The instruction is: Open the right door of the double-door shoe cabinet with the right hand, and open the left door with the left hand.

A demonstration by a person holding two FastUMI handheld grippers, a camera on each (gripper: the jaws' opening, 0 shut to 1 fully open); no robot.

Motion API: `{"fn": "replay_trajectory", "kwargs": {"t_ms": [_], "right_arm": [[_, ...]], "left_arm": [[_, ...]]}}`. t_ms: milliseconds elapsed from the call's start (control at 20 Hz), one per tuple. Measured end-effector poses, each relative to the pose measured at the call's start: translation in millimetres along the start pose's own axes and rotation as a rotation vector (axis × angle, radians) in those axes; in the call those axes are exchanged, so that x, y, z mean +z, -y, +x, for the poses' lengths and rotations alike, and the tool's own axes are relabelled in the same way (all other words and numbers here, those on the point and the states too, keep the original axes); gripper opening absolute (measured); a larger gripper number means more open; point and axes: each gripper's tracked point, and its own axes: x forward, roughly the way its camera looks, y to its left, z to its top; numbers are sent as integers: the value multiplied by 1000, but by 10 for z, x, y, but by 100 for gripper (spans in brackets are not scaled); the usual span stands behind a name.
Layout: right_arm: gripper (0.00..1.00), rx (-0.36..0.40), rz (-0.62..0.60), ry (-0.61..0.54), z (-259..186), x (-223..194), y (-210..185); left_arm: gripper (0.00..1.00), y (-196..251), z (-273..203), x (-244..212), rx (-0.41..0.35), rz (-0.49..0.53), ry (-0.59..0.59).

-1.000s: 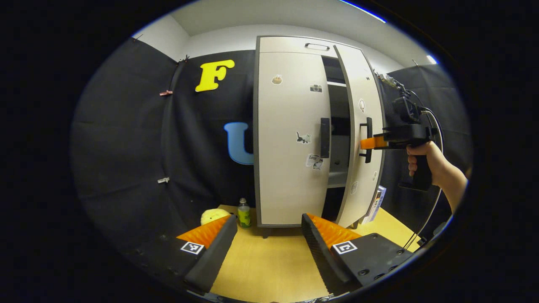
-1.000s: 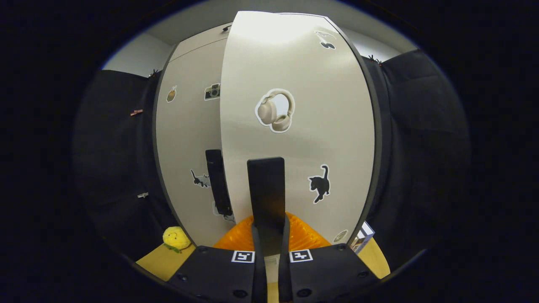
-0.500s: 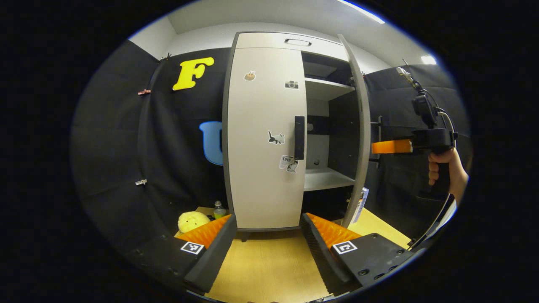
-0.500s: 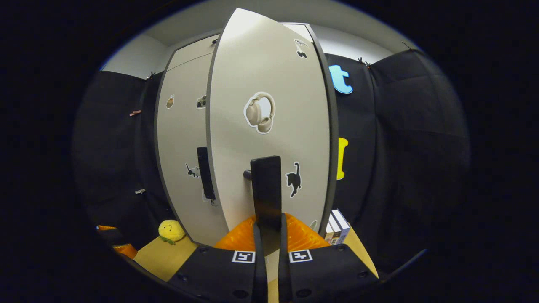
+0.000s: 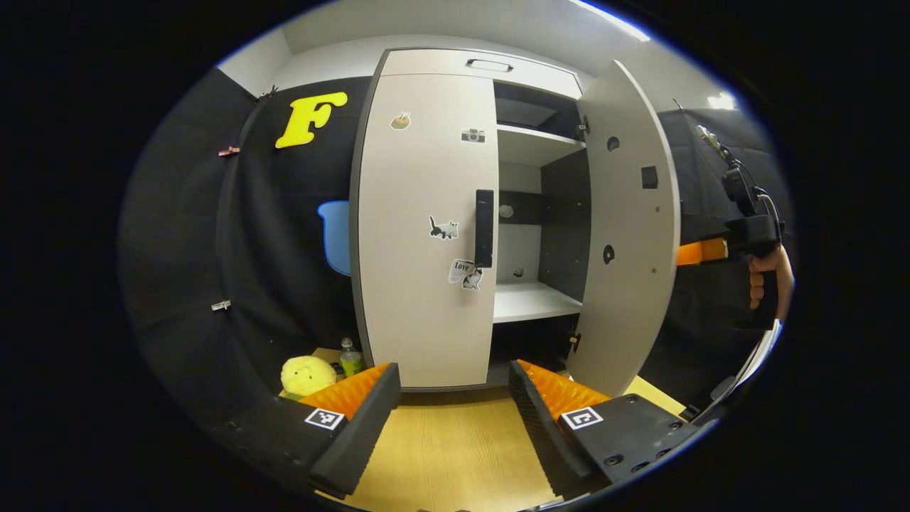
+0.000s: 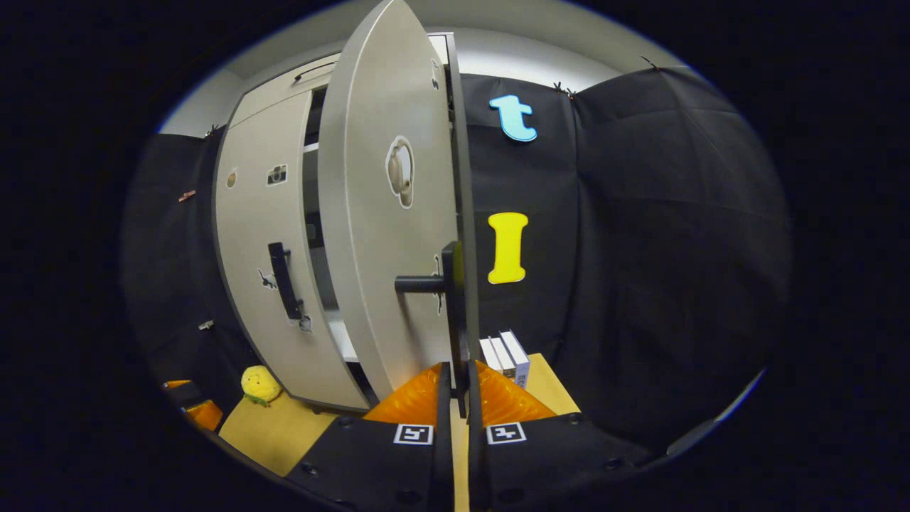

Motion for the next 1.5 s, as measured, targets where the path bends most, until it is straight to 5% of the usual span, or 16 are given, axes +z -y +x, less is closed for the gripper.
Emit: {"fn": "replay_trajectory", "kwargs": {"t_ms": [100,250,800,1200,1500], "right_arm": [[7,-40,18,9,93,8,187],[11,80,188,-7,68,11,-124],[7,38,60,29,29,22,-148],[7,-57,65,67,-584,-119,-40],[9,-72,17,61,-981,-578,-380]], "left_arm": [[95,8,18,8,1,0,1],[95,26,58,47,1,0,6],[95,229,47,145,-23,24,27],[95,268,97,245,-61,22,39],[95,100,393,449,-36,15,57]]}}
